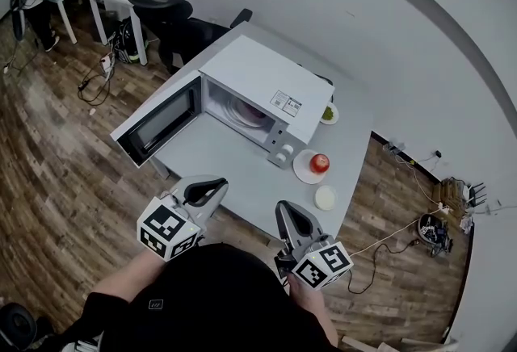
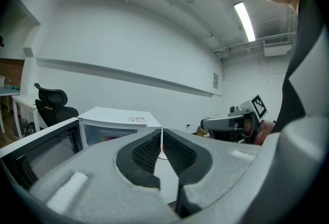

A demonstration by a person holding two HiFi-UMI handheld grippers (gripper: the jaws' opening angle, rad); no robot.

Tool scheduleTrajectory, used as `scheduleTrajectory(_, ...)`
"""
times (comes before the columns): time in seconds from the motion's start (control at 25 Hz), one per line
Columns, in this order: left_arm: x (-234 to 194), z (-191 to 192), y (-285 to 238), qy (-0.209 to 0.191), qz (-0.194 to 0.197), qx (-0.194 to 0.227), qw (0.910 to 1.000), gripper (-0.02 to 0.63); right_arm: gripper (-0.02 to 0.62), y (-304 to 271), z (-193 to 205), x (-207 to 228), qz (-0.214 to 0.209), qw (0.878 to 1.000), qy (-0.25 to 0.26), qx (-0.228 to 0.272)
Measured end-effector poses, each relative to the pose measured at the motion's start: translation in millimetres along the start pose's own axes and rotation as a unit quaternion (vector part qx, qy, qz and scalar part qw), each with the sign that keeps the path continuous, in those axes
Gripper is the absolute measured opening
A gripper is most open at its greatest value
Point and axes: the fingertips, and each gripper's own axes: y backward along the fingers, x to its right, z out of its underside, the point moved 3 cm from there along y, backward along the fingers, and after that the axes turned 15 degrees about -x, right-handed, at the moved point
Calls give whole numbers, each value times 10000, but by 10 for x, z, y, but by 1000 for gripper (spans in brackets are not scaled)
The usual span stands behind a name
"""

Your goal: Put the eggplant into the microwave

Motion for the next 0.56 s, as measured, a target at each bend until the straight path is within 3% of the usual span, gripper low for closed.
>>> scheduleTrajectory(0.56, -66, 33, 100, 69, -105, 41, 9999, 21, 14, -89, 3, -90, -85, 9999, 79, -41)
